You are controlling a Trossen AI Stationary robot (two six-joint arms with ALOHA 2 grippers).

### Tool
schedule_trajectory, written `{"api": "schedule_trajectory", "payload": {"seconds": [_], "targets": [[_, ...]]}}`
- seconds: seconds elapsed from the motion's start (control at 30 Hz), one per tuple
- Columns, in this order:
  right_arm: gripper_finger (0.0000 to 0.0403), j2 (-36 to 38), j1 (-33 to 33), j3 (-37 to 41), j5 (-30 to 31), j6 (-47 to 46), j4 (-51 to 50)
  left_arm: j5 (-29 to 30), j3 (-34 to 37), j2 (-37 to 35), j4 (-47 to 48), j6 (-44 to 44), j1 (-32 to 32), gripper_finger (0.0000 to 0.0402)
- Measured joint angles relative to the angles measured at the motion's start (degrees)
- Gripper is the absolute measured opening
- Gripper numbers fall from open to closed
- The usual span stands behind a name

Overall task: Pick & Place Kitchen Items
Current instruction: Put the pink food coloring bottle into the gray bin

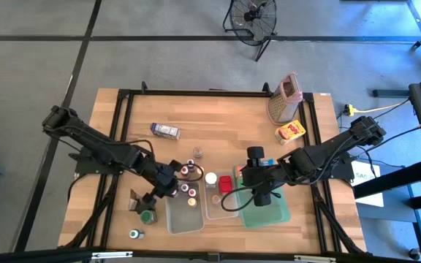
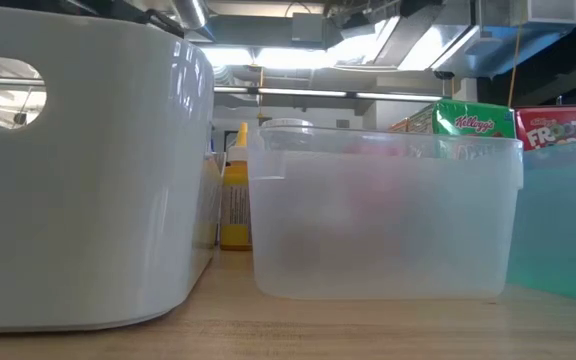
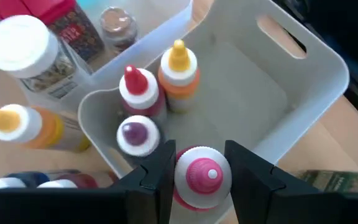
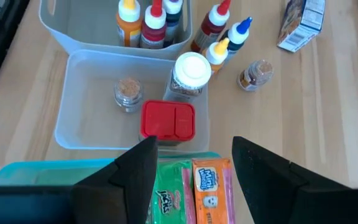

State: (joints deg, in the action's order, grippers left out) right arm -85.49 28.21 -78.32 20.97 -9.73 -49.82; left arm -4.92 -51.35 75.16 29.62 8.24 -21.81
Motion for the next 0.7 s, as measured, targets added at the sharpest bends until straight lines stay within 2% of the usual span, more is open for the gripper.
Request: {"api": "schedule_trajectory", "payload": {"seconds": [0.47, 0.7], "targets": [[0.0211, 0.0, 0.0, 0.0, -0.2, 1.2, 1.3, -3.7, 6.8, -0.4, -8.7, 0.1, 2.6, 0.0128], [0.0211, 0.0, 0.0, 0.0, -0.1, 1.2, 1.3, -3.8, 8.1, -0.3, -9.3, 0.0, 2.5, 0.0132]]}}
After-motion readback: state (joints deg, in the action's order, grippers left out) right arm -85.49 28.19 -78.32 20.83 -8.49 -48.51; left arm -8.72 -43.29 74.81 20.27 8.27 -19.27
